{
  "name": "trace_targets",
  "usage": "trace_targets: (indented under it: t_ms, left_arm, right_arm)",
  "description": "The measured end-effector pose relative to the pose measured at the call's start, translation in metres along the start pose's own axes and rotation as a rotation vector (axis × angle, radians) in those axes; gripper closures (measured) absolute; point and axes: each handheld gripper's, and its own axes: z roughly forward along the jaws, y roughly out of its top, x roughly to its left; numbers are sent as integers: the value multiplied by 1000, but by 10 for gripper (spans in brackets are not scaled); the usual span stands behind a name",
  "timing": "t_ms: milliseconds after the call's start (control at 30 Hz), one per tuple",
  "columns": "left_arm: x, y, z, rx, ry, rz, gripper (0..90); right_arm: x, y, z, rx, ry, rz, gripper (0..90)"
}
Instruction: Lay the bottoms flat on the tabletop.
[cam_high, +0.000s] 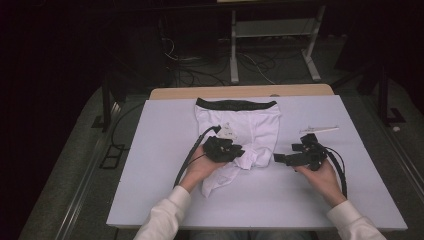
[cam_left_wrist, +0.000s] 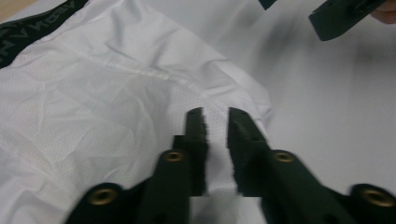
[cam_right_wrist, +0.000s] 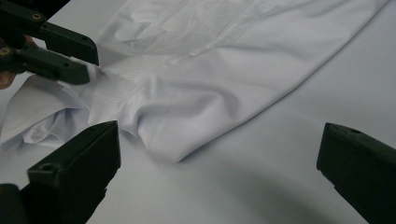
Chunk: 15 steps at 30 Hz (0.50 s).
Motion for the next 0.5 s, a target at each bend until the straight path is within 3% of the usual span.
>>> trace_targets:
  t_ms: [167, 267, 433, 500]
  left_arm:
    - [-10, 3, 5, -6, -17, 9, 492]
    - [-16, 3, 11, 30, -1, 38, 377]
    - [-27, 2, 24, 89, -5, 121, 325]
    - [-32, 2, 30, 106, 16, 149, 318]
  right_arm:
    - [1, 0, 1, 11, 0, -1, 0]
    - [2, -1, 3, 15, 2, -3, 0]
    - [2, -1, 5, 22, -1, -2, 0]
    - [2, -1, 6, 23, -1, -1, 0]
